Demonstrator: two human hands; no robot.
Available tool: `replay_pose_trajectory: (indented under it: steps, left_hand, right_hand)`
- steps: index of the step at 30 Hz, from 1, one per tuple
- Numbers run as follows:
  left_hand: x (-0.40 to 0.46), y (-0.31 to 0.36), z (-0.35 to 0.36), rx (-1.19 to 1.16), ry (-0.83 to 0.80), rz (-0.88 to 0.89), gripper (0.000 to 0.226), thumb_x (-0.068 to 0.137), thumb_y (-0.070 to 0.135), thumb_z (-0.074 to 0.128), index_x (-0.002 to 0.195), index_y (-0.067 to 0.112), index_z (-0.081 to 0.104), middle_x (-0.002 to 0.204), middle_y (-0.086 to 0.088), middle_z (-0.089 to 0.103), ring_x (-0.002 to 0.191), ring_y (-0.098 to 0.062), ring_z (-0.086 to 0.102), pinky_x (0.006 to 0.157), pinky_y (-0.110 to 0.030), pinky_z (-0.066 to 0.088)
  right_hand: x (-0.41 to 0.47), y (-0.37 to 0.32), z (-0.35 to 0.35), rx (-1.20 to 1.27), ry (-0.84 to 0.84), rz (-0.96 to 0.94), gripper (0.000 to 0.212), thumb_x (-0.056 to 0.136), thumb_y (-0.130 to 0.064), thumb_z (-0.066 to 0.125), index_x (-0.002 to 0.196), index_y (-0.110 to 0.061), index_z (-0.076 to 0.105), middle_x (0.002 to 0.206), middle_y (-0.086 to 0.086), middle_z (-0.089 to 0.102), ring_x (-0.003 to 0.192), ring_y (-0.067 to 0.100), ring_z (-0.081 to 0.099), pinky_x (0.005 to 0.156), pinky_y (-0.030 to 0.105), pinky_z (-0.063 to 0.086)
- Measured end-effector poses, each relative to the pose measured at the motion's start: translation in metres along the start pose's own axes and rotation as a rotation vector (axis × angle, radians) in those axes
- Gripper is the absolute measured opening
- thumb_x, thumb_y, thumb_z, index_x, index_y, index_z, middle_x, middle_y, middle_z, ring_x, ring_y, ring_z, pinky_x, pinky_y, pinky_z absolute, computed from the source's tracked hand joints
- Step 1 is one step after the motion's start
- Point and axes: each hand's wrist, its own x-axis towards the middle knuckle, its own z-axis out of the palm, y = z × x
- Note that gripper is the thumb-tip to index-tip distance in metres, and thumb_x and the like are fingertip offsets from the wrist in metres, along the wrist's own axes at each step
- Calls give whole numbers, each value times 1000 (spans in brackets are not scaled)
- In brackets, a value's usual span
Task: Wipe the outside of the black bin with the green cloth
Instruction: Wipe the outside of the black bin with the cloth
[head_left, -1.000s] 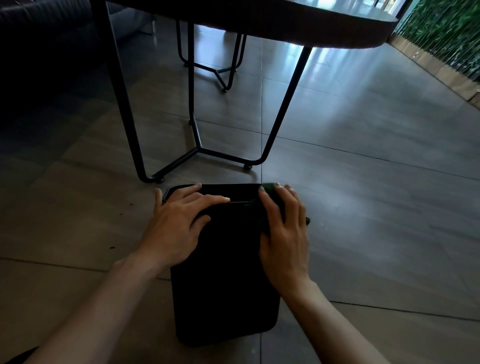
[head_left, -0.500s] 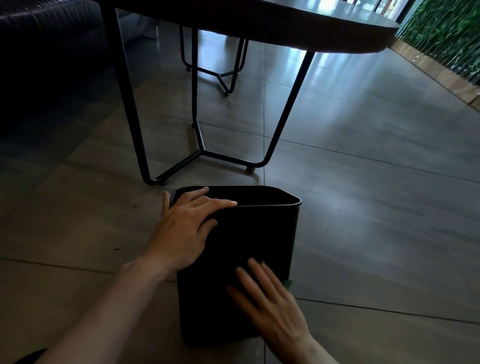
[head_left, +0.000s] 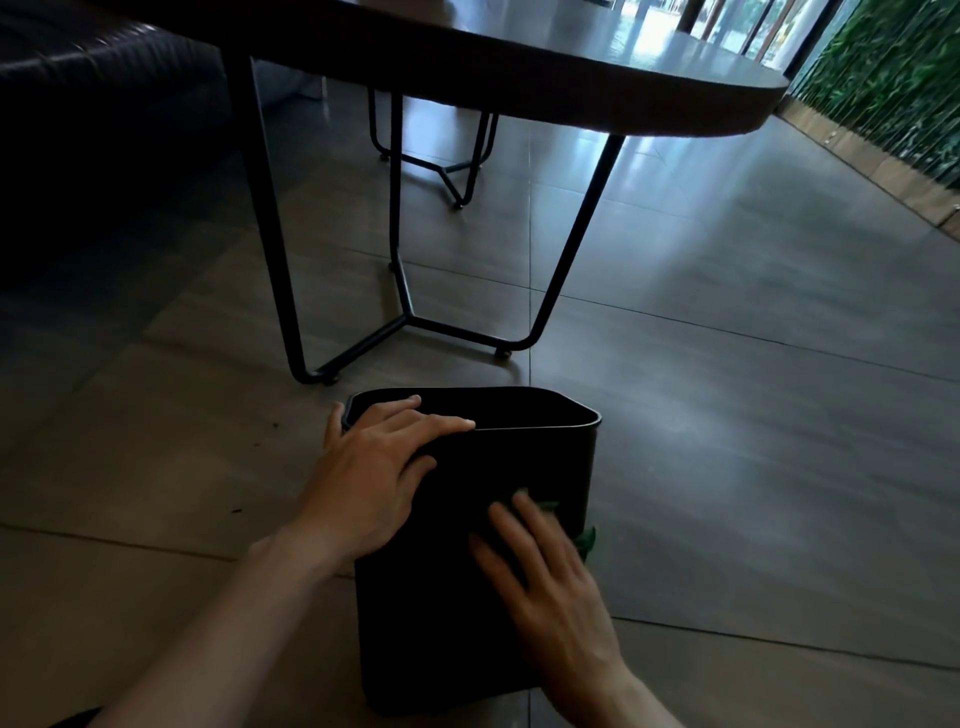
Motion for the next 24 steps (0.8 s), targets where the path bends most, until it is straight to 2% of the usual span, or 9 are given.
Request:
replay_pose_trajectory:
  steps: [2,3,6,8,10,13,18,24]
  left_hand:
    - [-1,1,-1,-5,1,-2,48,100,25,53,135,57,47,134,33,55,146,6,23,122,-62,6]
    - [-1,1,-1,-7,2,-1,47,100,25,53,134,58,47,134,34,54,145,7,23,122,-62,6]
    - [-1,0,-2,-18,-3,5,47,100,25,54,135,57,48,133,35,53,144,10,22,122,-62,5]
    - [0,0,-2,-23,0,-2,47,100,25,54,135,57,47,133,36,52,144,10,22,122,-63,5]
    - [1,-1,-1,-17,2,-8,47,100,26,54,134,57,47,135,34,52,145,8,23,122,-63,5]
    - [2,-3,0,-12,9,-10,47,100,26,54,135,57,46,134,33,54,146,7,23,121,-63,5]
    - [2,-2,1,-16,5,-9,46,100,26,52,134,57,46,133,34,54,146,7,22,121,-63,3]
    - [1,-2,-1,-23,-12,-10,46,100,27,53,134,57,47,135,31,55,146,6,23,121,-64,2]
  right_hand:
    - [-5,4,-3,-18,-20,-55,49,93,-26,58,142,-20,55,152,13,51,147,36,38,103,52,53]
    - [-1,8,-6,-2,5,-15,51,92,-24,63,142,-20,53,153,13,49,147,36,36,104,52,52]
    - [32,24,-19,83,123,260,71,83,-13,80,145,-20,47,154,14,39,147,38,32,106,53,50]
    - [53,27,-24,114,168,321,68,87,-16,76,147,-19,45,153,15,37,147,40,34,108,55,48]
    - [56,21,-19,77,148,268,62,91,-21,67,148,-18,44,154,17,37,147,42,32,110,57,46]
    - [25,4,1,-10,72,98,58,93,-25,63,148,-17,45,154,17,37,147,41,31,112,56,43]
    - [-31,-9,21,-133,-43,-125,40,100,-22,46,138,-22,61,146,14,58,139,39,49,106,52,50]
    - [-59,-7,22,-198,-117,-282,36,98,-23,49,127,-29,69,139,6,66,130,33,60,103,45,54]
